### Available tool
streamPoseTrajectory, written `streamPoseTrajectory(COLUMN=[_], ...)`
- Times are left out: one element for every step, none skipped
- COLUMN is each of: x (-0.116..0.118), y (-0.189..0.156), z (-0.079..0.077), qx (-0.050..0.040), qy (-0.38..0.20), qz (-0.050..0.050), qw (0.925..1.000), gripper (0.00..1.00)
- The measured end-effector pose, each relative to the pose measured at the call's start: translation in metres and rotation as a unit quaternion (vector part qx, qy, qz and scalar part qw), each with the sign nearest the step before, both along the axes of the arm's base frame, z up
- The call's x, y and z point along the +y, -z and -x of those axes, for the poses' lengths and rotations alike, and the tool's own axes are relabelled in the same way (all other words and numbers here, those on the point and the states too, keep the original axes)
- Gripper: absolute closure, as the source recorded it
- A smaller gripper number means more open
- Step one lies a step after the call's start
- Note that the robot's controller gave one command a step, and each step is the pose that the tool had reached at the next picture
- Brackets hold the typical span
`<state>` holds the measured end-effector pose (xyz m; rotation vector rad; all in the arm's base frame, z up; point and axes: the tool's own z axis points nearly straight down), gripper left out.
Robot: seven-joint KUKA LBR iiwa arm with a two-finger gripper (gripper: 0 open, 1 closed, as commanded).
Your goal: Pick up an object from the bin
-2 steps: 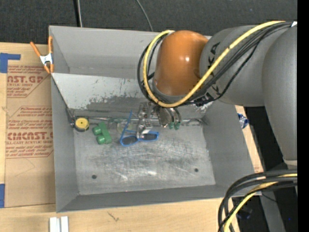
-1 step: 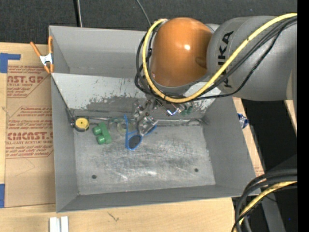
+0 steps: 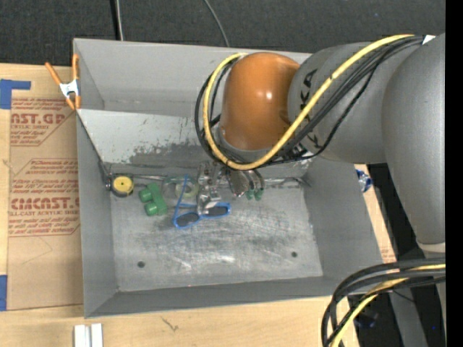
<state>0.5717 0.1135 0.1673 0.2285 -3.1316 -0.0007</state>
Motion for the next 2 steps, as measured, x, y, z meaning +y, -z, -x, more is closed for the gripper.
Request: streamPoseTrajectory(x=[-0.005,-0.008], y=[-0.045,0.024], z=[0.005,0.009], qx=[-0.0040,0.0010], qy=[-0.031,0.064], qz=[0.000,0.000], qw=[0.9995,0.9979], gripper=[1.00,1.00])
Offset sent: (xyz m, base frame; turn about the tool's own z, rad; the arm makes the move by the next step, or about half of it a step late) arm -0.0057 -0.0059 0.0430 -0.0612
